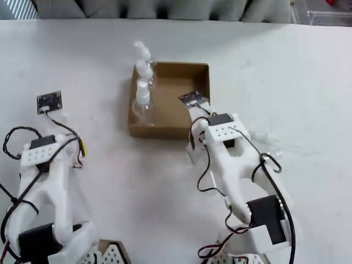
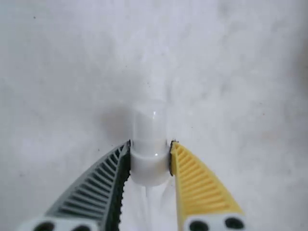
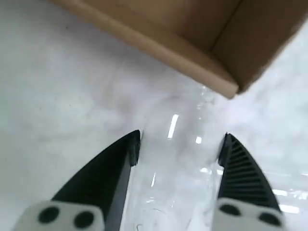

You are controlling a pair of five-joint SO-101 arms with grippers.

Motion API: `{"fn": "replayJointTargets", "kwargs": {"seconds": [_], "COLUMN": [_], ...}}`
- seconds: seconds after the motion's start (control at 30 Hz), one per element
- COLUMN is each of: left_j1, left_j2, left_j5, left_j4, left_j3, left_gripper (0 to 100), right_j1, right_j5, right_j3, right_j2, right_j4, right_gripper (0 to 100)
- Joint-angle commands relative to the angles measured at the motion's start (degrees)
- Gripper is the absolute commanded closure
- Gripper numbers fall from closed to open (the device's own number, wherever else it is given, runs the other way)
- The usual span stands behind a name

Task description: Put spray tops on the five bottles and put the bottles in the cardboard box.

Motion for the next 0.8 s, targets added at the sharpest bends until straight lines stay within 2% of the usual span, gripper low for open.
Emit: {"fn": "replayJointTargets", "kwargs": {"seconds": [0.0, 0.23, 0.37, 0.6, 0.77], "left_j1": [-0.6, -0.3, -0.2, -0.2, -0.2], "left_j2": [-2.6, -2.6, -2.6, -2.6, -2.6], "left_j5": [0.5, 0.5, 0.5, 0.5, 0.5], "left_j4": [-0.7, -1.1, -1.1, -1.1, -1.0], "left_j3": [-0.4, -0.4, -0.4, -0.4, -0.4], "left_gripper": [98, 98, 98, 98, 98], "right_j1": [-0.6, 1.1, 4.4, 8.0, 8.4], "right_j5": [0.4, 0.4, 0.3, -0.1, -1.7], "right_j3": [-2.6, -3.3, -6.5, -17.4, -15.7], "right_j2": [0.0, -0.4, -0.5, -1.6, -9.7], "right_j4": [-0.3, -1.4, 1.8, 16.0, 19.5], "right_gripper": [86.6, 98.1, 98.2, 98.2, 98.2]}}
